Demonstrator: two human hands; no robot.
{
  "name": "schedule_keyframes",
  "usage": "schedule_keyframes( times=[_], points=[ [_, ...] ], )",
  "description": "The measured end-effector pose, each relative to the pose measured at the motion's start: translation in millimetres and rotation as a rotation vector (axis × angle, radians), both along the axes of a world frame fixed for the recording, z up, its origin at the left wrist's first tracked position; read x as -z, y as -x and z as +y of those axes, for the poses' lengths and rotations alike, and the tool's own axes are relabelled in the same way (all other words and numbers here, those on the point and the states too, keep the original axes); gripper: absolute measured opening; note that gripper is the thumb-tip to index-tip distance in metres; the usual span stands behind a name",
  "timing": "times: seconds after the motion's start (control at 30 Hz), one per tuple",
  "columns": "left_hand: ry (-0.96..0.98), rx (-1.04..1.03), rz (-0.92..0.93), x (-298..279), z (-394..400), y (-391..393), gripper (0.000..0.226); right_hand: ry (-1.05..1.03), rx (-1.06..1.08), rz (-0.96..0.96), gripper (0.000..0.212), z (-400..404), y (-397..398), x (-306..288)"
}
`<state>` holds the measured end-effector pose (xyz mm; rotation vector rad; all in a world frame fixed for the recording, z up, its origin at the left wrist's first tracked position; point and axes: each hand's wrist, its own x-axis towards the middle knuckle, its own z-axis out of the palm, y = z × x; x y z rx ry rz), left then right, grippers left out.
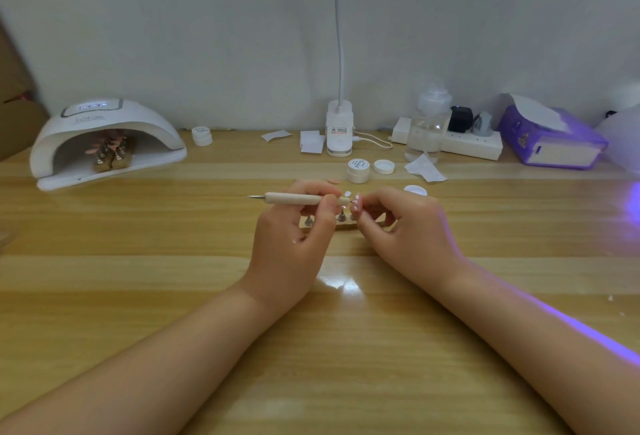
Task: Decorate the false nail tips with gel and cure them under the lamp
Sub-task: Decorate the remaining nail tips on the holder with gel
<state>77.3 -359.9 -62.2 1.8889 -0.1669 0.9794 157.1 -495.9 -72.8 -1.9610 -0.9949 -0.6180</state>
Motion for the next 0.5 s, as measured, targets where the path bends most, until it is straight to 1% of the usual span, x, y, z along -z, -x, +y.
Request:
schedule_keyframes(
  times=[0.27, 0.4, 0.5],
  points=[
    [0.012, -0.002, 0.018, 0.7, 0.5, -0.1, 0.019, -0.007, -0.004, -0.011, 0.006, 0.5, 0.5, -0.4],
    [0.010, 0.005, 0.011, 1.4, 1.2, 0.1, 0.013, -0.003, -0.007, -0.010, 0.006, 0.4, 0.2, -0.3],
    [0.016, -0.006, 0.018, 1.7, 0.7, -0.8, 0.016, -0.002, -0.001, -0.008, 0.006, 0.2, -0.2, -0.1]
  ],
)
